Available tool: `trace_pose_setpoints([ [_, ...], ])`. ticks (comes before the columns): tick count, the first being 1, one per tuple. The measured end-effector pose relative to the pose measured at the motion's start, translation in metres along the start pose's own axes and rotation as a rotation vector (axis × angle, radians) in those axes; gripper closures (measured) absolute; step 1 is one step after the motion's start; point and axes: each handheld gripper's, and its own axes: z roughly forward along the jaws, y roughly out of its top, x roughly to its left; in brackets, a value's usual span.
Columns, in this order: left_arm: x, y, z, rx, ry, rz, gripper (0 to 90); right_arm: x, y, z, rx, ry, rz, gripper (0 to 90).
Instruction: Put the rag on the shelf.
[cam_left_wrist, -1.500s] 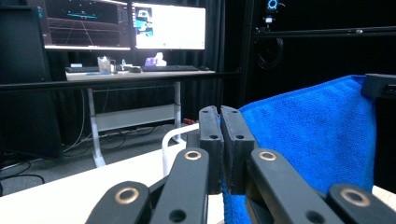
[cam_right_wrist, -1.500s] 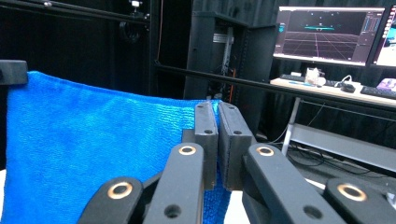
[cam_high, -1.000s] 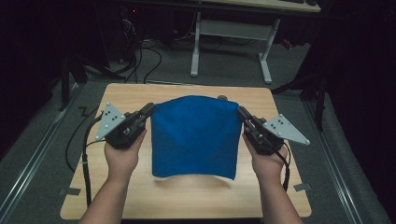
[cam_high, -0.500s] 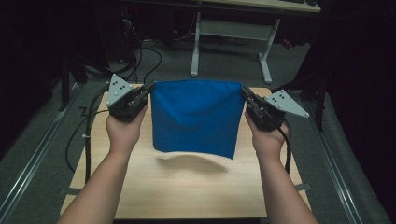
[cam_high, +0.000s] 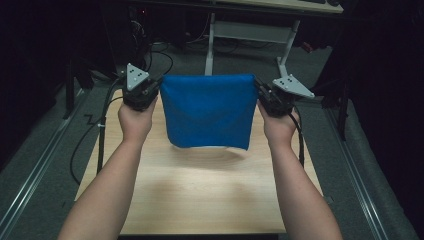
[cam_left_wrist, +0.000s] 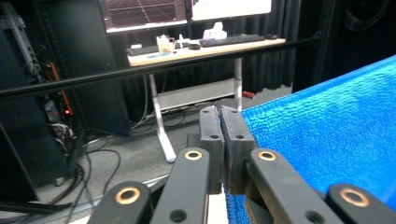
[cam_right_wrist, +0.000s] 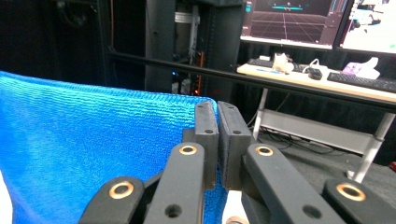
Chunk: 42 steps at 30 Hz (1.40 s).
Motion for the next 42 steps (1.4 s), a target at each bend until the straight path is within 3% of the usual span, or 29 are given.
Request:
trace_pose_setpoints([
  [7, 0.008, 0.011, 0.02, 0.017, 0.02, 0.024, 88.5, -0.009, 0.004, 0.027, 0.025, -0.015, -0.013, 88.4],
  [11, 0.013, 0.013, 0.032, 0.03, 0.023, 0.014, 88.5, -0.013, 0.006, 0.039, 0.05, -0.026, -0.043, 88.3],
  [14, 0.014, 0.012, 0.043, 0.047, 0.034, 0.025, 88.5, -0.016, 0.006, 0.048, 0.057, -0.025, -0.041, 88.3],
  [18, 0.017, 0.007, 0.058, 0.085, 0.041, 0.01, 88.4, -0.023, 0.004, 0.058, 0.072, -0.018, -0.023, 88.3],
  [22, 0.016, -0.016, 0.072, 0.171, 0.025, -0.027, 88.5, -0.026, -0.01, 0.069, 0.116, -0.014, 0.008, 88.4],
  [25, 0.014, -0.038, 0.078, 0.224, 0.004, -0.039, 88.5, -0.025, -0.027, 0.075, 0.16, -0.012, -0.002, 88.3],
  [27, 0.013, -0.05, 0.079, 0.24, -0.018, -0.063, 88.5, -0.025, -0.039, 0.077, 0.194, -0.01, 0.003, 88.4],
  [32, 0.007, -0.071, 0.076, 0.262, -0.049, -0.068, 88.4, -0.025, -0.062, 0.075, 0.237, -0.005, 0.02, 88.3],
  [36, 0.002, -0.084, 0.075, 0.289, -0.074, -0.062, 88.3, -0.022, -0.074, 0.072, 0.251, 0.005, 0.025, 88.2],
  [42, -0.002, -0.107, 0.07, 0.317, -0.104, -0.1, 88.3, -0.021, -0.1, 0.068, 0.292, 0.015, 0.04, 88.2],
])
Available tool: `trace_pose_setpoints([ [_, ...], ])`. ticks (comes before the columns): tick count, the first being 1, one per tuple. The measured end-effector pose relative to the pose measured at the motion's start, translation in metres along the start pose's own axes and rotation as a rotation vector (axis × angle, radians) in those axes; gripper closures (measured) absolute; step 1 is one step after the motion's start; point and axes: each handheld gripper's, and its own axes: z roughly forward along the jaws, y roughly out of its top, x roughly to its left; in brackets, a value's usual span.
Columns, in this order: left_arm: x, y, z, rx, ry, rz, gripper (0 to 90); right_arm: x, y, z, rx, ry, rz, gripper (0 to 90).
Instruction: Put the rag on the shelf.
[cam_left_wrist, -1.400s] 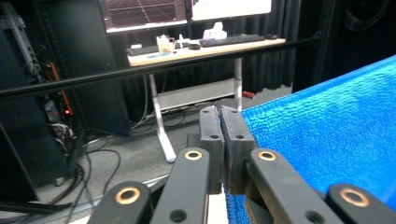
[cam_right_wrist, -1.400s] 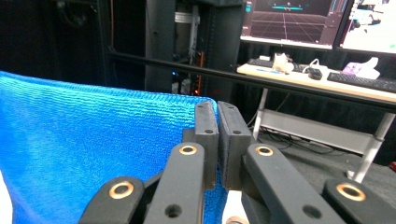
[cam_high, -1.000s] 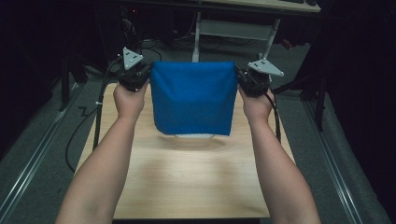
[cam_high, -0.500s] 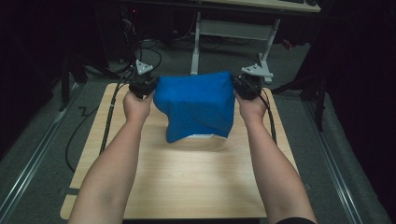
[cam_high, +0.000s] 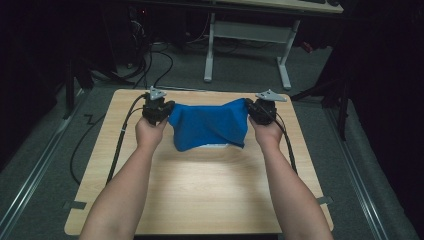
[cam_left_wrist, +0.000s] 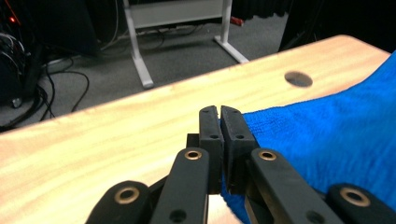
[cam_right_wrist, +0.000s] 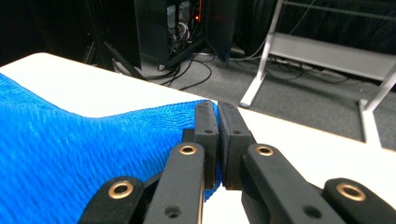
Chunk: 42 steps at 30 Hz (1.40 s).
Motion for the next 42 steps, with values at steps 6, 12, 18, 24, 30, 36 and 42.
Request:
trace_pose_setpoints([
  [6, 0.0, -0.021, -0.001, 0.012, -0.02, -0.046, 88.3, 0.003, -0.017, -0.003, 0.009, 0.026, 0.026, 88.2],
  [12, -0.005, -0.037, -0.002, 0.018, -0.054, -0.06, 88.3, 0.014, -0.028, -0.003, 0.03, 0.043, -0.003, 88.2],
  [18, -0.008, -0.044, 0.003, 0.038, -0.082, -0.081, 88.3, 0.019, -0.039, -0.001, 0.058, 0.05, -0.005, 88.1],
  [24, -0.012, -0.05, 0.009, 0.061, -0.098, -0.079, 88.3, 0.024, -0.045, 0.001, 0.069, 0.058, -0.018, 88.1],
  [30, -0.014, -0.06, 0.012, 0.082, -0.106, -0.078, 88.3, 0.023, -0.056, 0.005, 0.08, 0.064, -0.002, 88.1],
  [36, -0.013, -0.068, 0.011, 0.084, -0.114, -0.087, 88.2, 0.022, -0.063, 0.011, 0.103, 0.069, 0.015, 88.1],
  [42, -0.014, -0.07, 0.013, 0.103, -0.12, -0.09, 88.2, 0.024, -0.065, 0.015, 0.108, 0.076, 0.024, 88.0],
])
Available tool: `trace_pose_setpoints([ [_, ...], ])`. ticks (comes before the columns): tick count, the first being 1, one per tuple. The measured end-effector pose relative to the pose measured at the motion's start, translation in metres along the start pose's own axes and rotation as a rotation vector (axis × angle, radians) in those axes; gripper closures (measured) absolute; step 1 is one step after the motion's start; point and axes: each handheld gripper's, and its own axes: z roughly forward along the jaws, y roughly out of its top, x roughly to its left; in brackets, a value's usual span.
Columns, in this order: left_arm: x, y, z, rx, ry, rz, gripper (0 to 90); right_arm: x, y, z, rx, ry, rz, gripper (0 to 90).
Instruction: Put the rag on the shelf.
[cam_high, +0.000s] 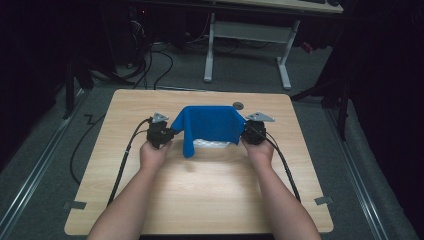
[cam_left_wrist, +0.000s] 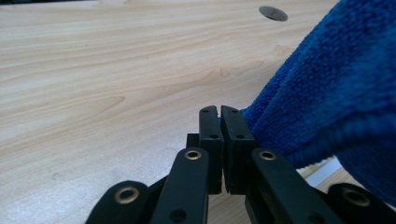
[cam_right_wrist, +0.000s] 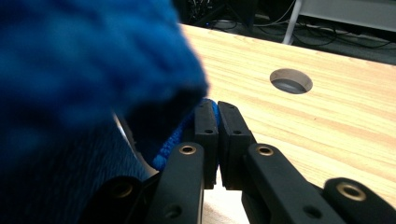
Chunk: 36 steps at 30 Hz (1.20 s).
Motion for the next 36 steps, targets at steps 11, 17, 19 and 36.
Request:
trace_pose_setpoints([
  [11, -0.001, -0.006, 0.0, 0.006, -0.006, -0.004, 87.8, 0.0, -0.005, 0.007, 0.021, 0.0, 0.006, 87.6],
  [17, -0.001, -0.007, -0.003, -0.004, -0.006, -0.004, 83.7, -0.002, -0.005, 0.007, 0.02, 0.004, 0.018, 84.1],
  [19, -0.001, -0.008, -0.004, -0.003, -0.002, -0.006, 81.5, -0.001, -0.005, 0.006, 0.023, 0.0, 0.016, 82.3],
  [36, 0.001, 0.003, -0.032, -0.043, 0.107, 0.025, 54.2, -0.006, 0.01, -0.015, -0.013, -0.053, -0.021, 43.0],
])
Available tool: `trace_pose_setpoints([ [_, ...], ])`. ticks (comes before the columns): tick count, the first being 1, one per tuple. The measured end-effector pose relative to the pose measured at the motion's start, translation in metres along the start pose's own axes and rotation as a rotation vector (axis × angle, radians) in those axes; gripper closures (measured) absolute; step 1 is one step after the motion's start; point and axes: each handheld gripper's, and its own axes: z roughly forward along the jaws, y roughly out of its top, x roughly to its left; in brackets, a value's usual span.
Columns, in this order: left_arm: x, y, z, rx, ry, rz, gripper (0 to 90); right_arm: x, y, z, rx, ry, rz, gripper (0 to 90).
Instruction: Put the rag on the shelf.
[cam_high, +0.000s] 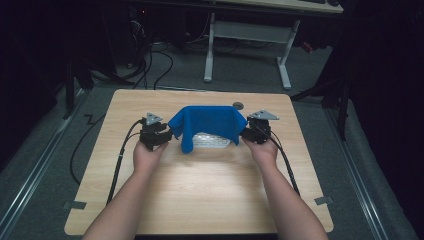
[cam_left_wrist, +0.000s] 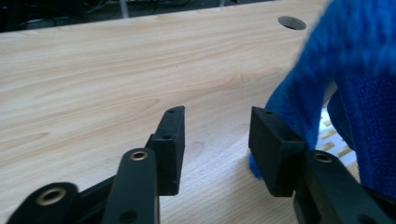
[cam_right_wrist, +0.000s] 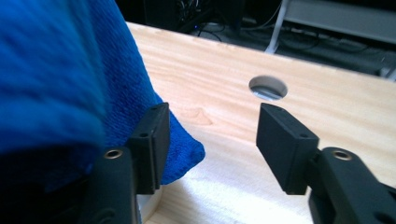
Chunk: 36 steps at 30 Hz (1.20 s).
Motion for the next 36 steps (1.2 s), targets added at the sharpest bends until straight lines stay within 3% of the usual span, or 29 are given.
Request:
trace_pose_setpoints([
  [5, 0.0, 0.004, -0.011, 0.013, 0.026, 0.022, 46.3, 0.0, 0.006, -0.011, -0.01, -0.021, -0.028, 38.9],
  [9, -0.002, 0.004, -0.018, 0.027, 0.031, 0.035, 45.1, -0.002, 0.007, -0.017, 0.002, -0.018, -0.013, 35.6],
  [14, -0.004, 0.001, -0.027, 0.02, 0.008, 0.01, 42.8, -0.004, 0.009, -0.026, 0.014, 0.019, 0.014, 25.8],
  [17, -0.005, -0.003, -0.033, 0.02, 0.001, 0.008, 42.1, -0.002, 0.01, -0.032, 0.042, -0.006, -0.001, 18.4],
  [22, -0.006, -0.009, -0.043, 0.039, -0.006, 0.005, 41.1, -0.004, 0.006, -0.045, 0.018, -0.005, 0.028, 17.5],
  [25, -0.006, -0.014, -0.048, 0.04, -0.009, 0.004, 40.3, -0.004, 0.001, -0.052, 0.037, -0.007, 0.03, 14.1],
  [36, -0.007, -0.035, -0.07, 0.04, -0.054, -0.019, 38.1, 0.007, -0.018, -0.087, 0.007, 0.026, -0.001, 12.9],
])
